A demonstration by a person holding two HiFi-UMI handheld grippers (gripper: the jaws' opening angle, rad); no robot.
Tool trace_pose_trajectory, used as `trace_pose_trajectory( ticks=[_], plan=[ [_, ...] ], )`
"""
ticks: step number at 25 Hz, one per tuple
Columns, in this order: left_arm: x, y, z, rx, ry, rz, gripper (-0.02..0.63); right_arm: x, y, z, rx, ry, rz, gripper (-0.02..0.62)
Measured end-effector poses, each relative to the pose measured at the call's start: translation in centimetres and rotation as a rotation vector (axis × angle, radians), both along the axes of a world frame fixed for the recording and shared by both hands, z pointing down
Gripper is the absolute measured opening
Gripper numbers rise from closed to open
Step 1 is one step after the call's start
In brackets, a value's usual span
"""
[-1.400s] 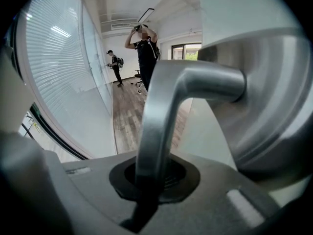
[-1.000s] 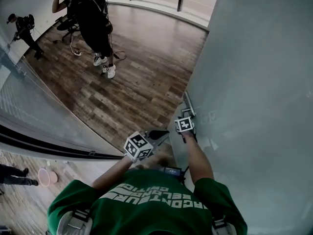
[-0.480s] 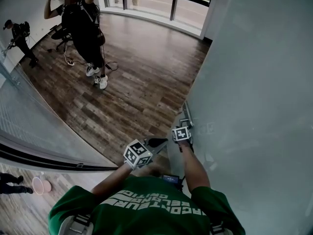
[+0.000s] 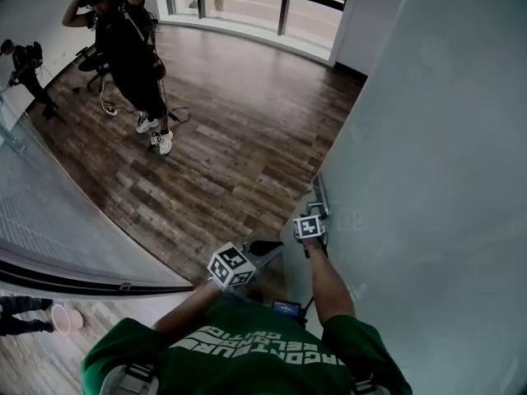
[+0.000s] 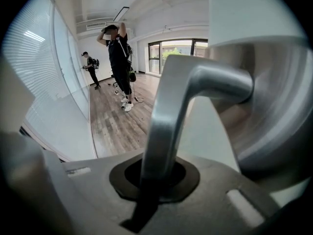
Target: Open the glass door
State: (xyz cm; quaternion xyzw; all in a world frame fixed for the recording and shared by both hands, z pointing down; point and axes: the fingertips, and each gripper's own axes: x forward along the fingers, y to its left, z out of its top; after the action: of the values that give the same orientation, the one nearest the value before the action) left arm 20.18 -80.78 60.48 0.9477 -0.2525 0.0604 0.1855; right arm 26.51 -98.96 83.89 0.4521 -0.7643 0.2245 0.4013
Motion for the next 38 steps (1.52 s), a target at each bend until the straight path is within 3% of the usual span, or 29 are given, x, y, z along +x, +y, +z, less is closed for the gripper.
trace_pose_trajectory(
  ticks=[4, 7, 21, 38],
  plan=[
    [0.8, -0.9, 0.5, -0.002, 0.004, 0.023, 0.016, 1.5, -1.2, 0.4, 0.016, -0.005, 0.018, -0.017],
    [1.8, -1.9, 0.0, 0.004, 0.009, 0.047, 0.015, 2.7, -1.0, 0.1, -0.037, -0.031, 0.039, -0.015],
    [3.9, -5.6, 0.1, -0.004, 0.028, 0.128, 0.015, 9.4, -3.2, -0.4, 0.014, 0.012, 0.13, -0.015],
    [7.2, -12.3, 0.2, -0.003, 0.034, 0.224, 0.015, 15.9, -4.3, 0.0, -0.01, 0.023, 0.213, -0.015]
  ],
)
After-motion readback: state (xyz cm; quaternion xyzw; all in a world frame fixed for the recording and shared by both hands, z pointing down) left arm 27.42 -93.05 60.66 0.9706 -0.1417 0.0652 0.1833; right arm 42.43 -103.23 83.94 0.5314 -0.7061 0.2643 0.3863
